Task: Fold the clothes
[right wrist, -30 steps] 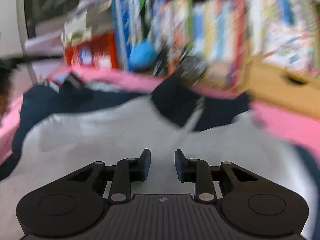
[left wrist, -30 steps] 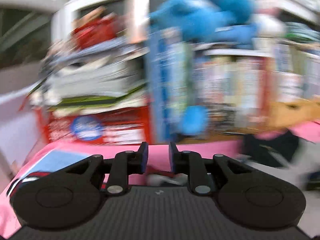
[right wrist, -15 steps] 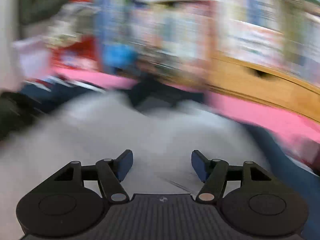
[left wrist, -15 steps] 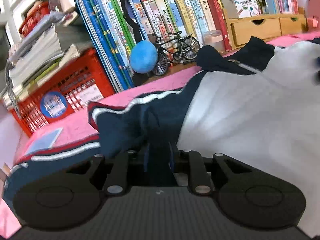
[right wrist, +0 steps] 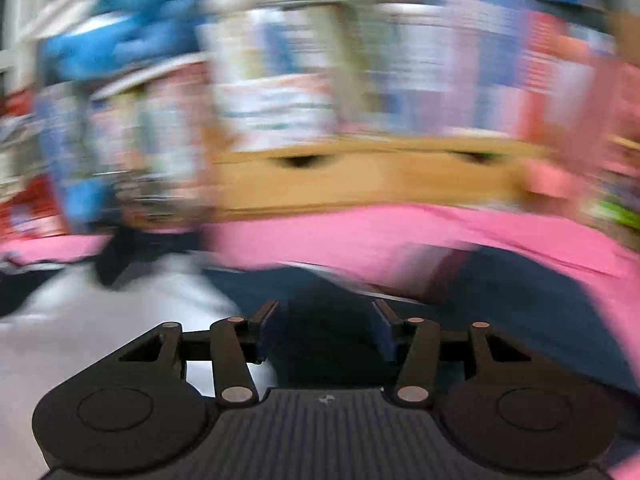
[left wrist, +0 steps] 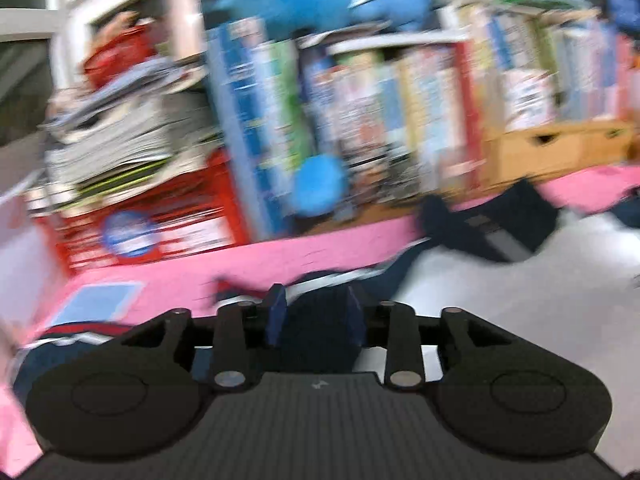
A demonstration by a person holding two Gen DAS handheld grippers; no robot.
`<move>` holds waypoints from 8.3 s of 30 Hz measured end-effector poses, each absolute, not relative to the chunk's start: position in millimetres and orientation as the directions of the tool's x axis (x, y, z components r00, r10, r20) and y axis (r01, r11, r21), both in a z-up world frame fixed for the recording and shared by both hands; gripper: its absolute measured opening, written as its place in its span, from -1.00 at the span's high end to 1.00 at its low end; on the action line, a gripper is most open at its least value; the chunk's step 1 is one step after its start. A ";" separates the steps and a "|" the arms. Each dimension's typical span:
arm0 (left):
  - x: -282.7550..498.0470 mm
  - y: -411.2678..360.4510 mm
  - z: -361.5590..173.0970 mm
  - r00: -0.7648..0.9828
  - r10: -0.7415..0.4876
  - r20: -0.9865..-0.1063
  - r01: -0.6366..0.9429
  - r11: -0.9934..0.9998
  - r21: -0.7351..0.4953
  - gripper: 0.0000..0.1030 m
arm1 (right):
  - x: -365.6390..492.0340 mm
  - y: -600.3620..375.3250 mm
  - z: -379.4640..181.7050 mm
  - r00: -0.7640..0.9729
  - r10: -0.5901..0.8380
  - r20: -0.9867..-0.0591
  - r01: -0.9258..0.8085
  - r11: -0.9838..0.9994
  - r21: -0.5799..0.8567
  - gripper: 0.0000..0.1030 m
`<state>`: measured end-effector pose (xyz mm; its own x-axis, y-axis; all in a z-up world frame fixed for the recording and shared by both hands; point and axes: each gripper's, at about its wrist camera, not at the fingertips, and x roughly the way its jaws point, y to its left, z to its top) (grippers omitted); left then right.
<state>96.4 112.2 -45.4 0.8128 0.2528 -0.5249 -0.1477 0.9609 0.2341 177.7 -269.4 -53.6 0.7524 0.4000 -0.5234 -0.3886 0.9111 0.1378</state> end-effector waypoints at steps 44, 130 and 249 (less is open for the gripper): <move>117.1 90.0 -77.8 0.790 0.162 -0.591 -0.082 0.984 0.161 -0.57 | 115.4 -273.1 -93.7 0.697 0.336 -0.634 -0.477 0.877 -0.059 -0.92; 35.5 353.1 -56.2 0.525 0.581 -0.621 -0.771 0.635 -0.058 -1.00 | 55.6 -94.4 -82.3 0.702 0.427 -0.569 -0.640 0.728 -0.244 -1.00; 88.5 51.1 -88.0 0.820 0.363 -0.443 -0.112 0.860 0.498 -1.00 | 0.2 -261.4 -61.9 0.562 0.578 -0.592 -0.619 0.769 0.163 -0.68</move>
<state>88.5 51.1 -88.0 0.8197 0.3631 -0.4430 -0.1115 0.8598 0.4983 0.2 -261.4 -61.9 0.5617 0.5777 -0.5923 -0.6186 0.7686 0.1630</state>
